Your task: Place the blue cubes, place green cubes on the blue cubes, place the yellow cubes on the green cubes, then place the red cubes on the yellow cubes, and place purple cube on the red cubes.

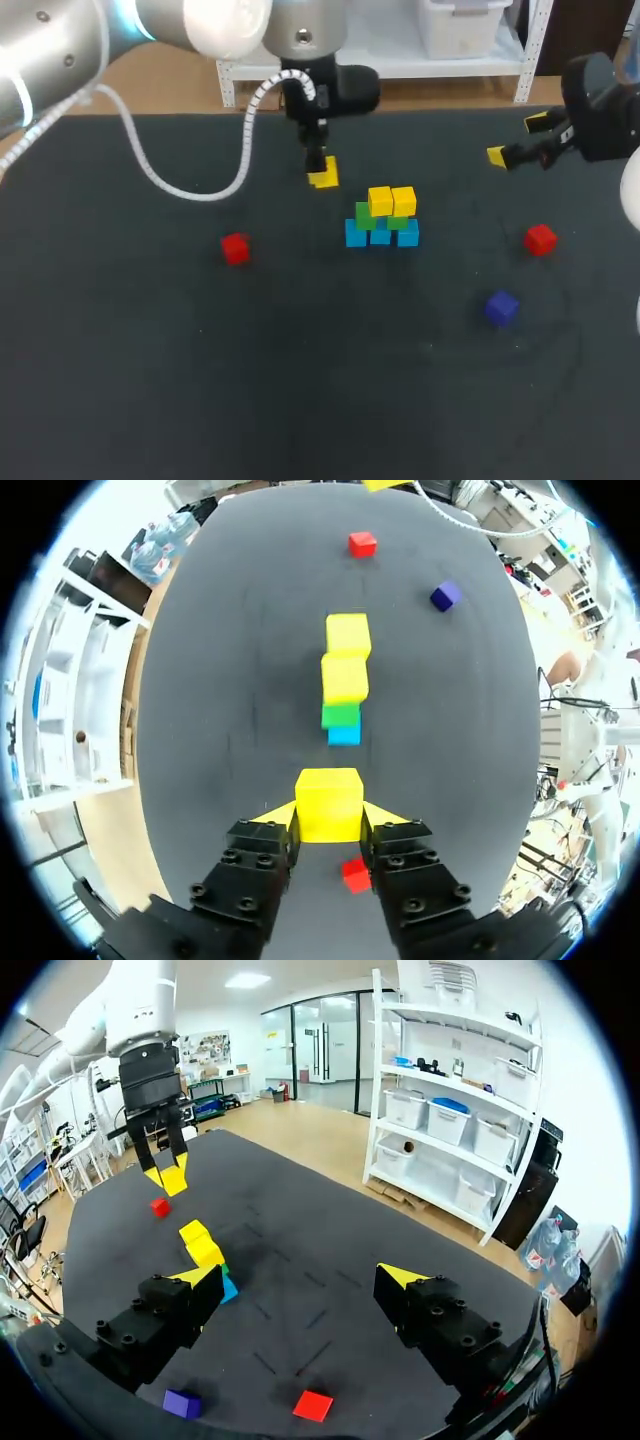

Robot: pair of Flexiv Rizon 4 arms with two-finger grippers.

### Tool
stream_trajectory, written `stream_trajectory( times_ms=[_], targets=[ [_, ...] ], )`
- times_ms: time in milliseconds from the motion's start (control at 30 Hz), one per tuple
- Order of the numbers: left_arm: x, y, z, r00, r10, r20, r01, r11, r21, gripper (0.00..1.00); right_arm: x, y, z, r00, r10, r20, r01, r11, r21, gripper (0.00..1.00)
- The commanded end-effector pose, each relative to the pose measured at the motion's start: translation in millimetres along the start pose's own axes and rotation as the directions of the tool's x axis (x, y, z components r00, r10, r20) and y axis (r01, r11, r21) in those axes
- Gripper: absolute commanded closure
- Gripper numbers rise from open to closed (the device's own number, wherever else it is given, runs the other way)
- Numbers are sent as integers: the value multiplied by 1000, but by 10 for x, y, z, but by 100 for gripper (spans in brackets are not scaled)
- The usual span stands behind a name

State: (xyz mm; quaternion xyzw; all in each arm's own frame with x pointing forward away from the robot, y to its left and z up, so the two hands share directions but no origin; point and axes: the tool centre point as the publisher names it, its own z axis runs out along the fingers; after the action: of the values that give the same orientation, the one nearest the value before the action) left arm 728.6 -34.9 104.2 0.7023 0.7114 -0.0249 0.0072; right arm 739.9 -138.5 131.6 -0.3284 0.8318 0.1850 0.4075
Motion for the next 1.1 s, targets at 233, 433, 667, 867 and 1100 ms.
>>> stream_trajectory(
  times_ms=[233, 433, 667, 867, 1100],
  targets=[
    [-249, 60, 146, 1000, -2, -16, 3, 1000, 26, 100, 7, -11, -2, 1000, -1, 4, 1, 1000, -6, 0],
    [-254, 74, 212, 1000, -8, -21, 9, 999, 34, 100, 7, -11, -2, 1000, -1, 4, 1, 1000, -6, 0],
    [-320, 15, 259, 999, -5, -43, 7, 999, 50, 100, 7, -11, -2, 1000, -1, 4, 1, 1000, -6, 0],
    [-356, -50, 317, 999, -18, -44, 21, 998, 67, 100, 7, -11, -2, 1000, -1, 4, 1, 1000, -6, 0],
    [-365, -87, 360, 997, -12, -74, 16, 999, 48, 100, 7, -11, -2, 1000, -1, 4, 1, 1000, -6, 0]
  ],
)
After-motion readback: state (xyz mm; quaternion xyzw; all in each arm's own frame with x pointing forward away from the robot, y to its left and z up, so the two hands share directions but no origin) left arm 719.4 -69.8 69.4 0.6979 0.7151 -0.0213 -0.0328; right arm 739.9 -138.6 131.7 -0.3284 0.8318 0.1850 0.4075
